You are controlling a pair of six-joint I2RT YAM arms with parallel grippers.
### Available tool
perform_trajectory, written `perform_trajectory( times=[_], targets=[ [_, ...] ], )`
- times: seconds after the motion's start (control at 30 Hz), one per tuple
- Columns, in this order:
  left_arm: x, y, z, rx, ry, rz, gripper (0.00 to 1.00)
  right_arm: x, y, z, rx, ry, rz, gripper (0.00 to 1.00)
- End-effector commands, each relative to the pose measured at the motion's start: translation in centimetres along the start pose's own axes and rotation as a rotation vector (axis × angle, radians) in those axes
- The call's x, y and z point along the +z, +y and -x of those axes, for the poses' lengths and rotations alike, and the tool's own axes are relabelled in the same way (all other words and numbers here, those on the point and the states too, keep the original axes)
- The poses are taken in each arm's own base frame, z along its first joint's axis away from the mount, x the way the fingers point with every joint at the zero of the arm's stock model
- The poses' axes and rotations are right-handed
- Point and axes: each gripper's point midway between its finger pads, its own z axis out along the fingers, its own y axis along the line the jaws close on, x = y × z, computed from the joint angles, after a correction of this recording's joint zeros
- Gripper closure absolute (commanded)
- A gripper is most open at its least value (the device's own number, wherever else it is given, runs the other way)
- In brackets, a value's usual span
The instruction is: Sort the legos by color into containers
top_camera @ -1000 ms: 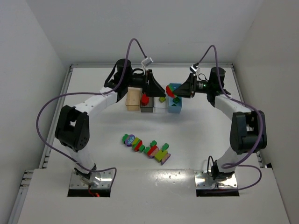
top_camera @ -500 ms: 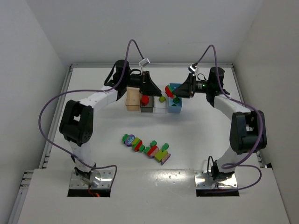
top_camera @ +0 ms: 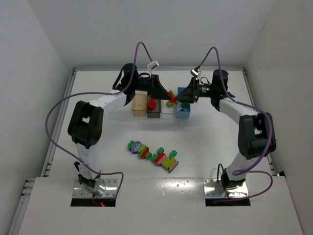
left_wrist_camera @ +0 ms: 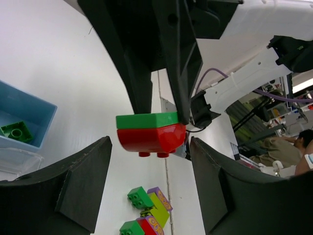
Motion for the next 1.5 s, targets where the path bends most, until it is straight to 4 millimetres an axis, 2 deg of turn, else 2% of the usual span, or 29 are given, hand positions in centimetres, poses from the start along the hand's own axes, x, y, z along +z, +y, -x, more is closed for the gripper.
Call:
perform_trajectory(
  times=[0.0,0.13,0.27,0.67,0.87,1.13,1.47],
  targets=[
    [-0.2,-2.3,2.2,0.131,-0.015,-0.057,0.29,0.3,1.4,1.2,-0.11,0.003,0.033,0.71],
    [0.2,-2.7,2.3,0.134,-0.014,-0.07,0.37,0.7,0.9,1.2,-0.1,0.013,0.035,0.71],
    [0.2,-2.2,1.8,0.107,-0.01,-0.066,0.52,0.8,0.7,1.5,-0.1,0.005,0.029,0.71],
    [0.1,-2.3,1.0,0.087,-0.001,-0.07,0.7,1.1,-0.1,2.2,-0.04,-0.013,0.024,0.73],
    [-0.1,-1.8,-0.3,0.053,0.02,-0.05,0.75,1.2,0.1,2.6,-0.053,-0.025,0.027,0.76],
    [-0.4,-1.2,-1.8,0.013,0.037,-0.022,0.79,0.5,0.7,4.4,-0.098,-0.069,0.018,0.78],
    [-0.6,-0.8,-2.6,0.013,0.052,0.011,0.8,-0.7,0.7,6.5,-0.125,-0.123,-0.002,0.81]
  ],
)
